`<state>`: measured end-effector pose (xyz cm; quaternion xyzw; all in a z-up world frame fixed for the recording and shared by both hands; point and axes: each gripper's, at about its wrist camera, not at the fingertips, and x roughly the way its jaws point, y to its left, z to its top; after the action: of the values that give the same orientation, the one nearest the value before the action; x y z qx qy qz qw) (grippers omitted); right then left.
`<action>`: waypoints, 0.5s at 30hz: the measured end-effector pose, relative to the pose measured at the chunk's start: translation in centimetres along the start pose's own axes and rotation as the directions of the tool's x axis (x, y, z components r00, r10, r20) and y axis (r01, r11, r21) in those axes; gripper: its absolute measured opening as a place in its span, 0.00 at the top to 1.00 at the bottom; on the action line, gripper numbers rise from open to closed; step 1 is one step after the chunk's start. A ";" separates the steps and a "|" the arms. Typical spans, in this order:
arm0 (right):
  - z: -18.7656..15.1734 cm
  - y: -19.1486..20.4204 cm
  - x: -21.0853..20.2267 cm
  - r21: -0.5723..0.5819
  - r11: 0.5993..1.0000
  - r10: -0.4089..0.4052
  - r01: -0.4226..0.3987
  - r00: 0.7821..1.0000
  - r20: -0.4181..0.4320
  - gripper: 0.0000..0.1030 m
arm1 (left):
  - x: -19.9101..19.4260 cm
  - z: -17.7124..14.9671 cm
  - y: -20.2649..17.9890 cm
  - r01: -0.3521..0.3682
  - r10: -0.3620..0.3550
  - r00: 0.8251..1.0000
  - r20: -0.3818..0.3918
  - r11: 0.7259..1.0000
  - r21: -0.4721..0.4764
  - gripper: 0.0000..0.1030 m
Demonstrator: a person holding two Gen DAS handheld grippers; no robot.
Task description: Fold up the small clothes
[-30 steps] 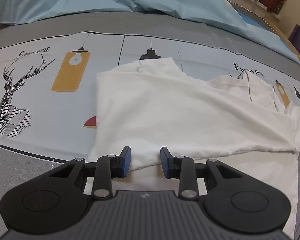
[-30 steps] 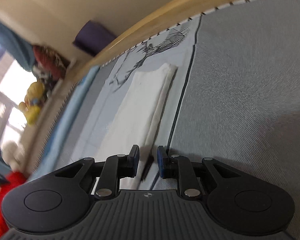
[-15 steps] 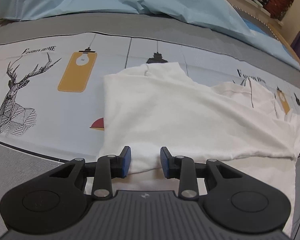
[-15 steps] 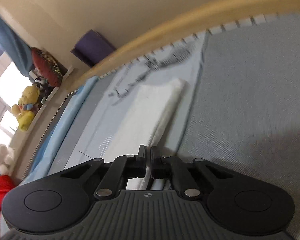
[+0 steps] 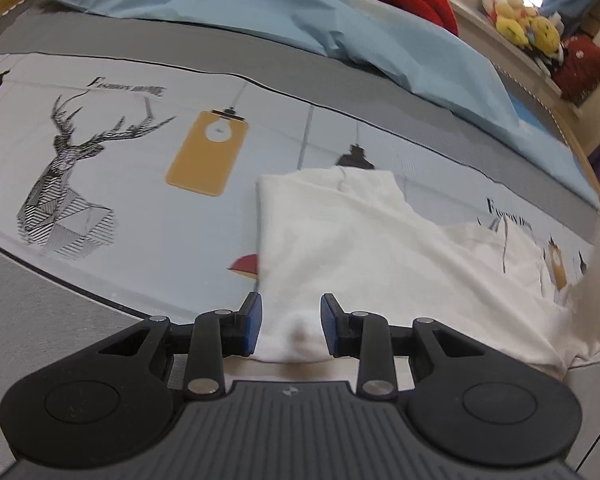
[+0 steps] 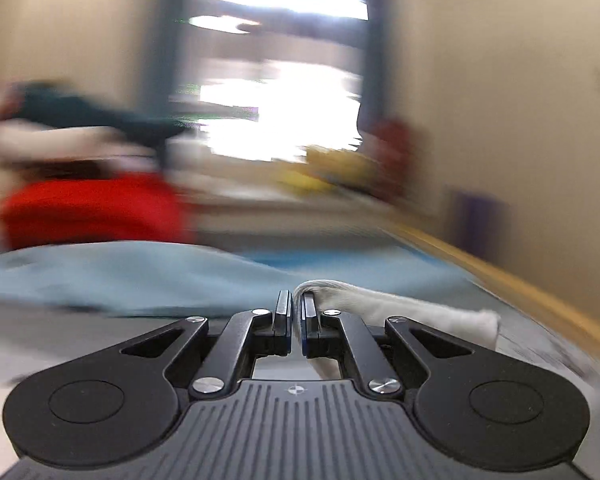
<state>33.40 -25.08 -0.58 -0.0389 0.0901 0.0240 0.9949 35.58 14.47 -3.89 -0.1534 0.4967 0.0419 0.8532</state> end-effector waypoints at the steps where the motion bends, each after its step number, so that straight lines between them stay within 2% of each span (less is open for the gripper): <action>1: -0.1 2.6 -0.8 -0.030 0.997 0.065 -0.064 0.998 0.010 0.97 | -0.1 0.2 0.5 -0.001 0.001 1.000 0.002 1.000 -0.017 0.66; 3: -0.9 7.5 -2.1 -0.072 0.971 0.228 -0.230 0.973 -0.025 0.96 | -0.5 0.6 1.4 0.002 -0.001 1.000 0.009 0.999 -0.050 0.66; 4: -1.8 9.7 -2.4 -0.071 0.940 0.327 -0.334 0.940 -0.096 0.96 | -0.6 0.8 1.7 0.005 -0.004 1.000 0.013 0.998 -0.063 0.66; 5: -2.9 11.6 -2.4 -0.058 0.900 0.415 -0.433 0.888 -0.197 0.96 | -0.8 0.9 1.9 0.008 -0.007 1.000 0.016 0.997 -0.071 0.66; 6: -4.0 13.0 -2.0 -0.032 0.864 0.470 -0.503 0.825 -0.313 0.96 | -0.9 1.0 2.0 0.012 -0.011 1.000 0.018 0.997 -0.073 0.66; 7: -5.1 14.2 -1.8 -0.013 0.838 0.488 -0.545 0.760 -0.429 0.96 | -1.1 1.0 2.0 0.017 -0.016 1.000 0.019 0.997 -0.072 0.66; 8: -5.9 14.9 -1.9 -0.017 0.837 0.467 -0.547 0.730 -0.500 0.96 | -1.1 1.0 1.9 0.021 -0.020 1.000 0.020 0.997 -0.068 0.66; 10: -6.4 14.7 -2.1 -0.008 0.870 0.397 -0.492 0.711 -0.580 0.96 | -1.2 1.0 1.8 0.026 -0.024 1.000 0.018 0.998 -0.064 0.66; 12: -5.4 12.7 -1.4 0.110 0.909 0.379 -0.402 0.685 -0.623 0.96 | -1.0 0.9 1.5 0.030 -0.029 0.999 0.015 0.998 -0.063 0.66; 14: -4.5 10.3 -1.8 0.224 0.934 0.358 -0.279 0.694 -0.625 0.92 | -0.7 0.9 1.1 0.038 -0.037 0.999 0.012 0.997 -0.065 0.66; 15: -4.3 9.0 -2.0 0.261 0.941 0.334 -0.215 0.708 -0.622 0.92 | -0.6 0.8 0.9 0.043 -0.042 0.999 0.011 0.997 -0.066 0.66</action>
<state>30.18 -16.51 -5.05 0.0535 0.4405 0.1492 0.8837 35.76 15.57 -3.23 -0.1919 0.4876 0.0408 0.8507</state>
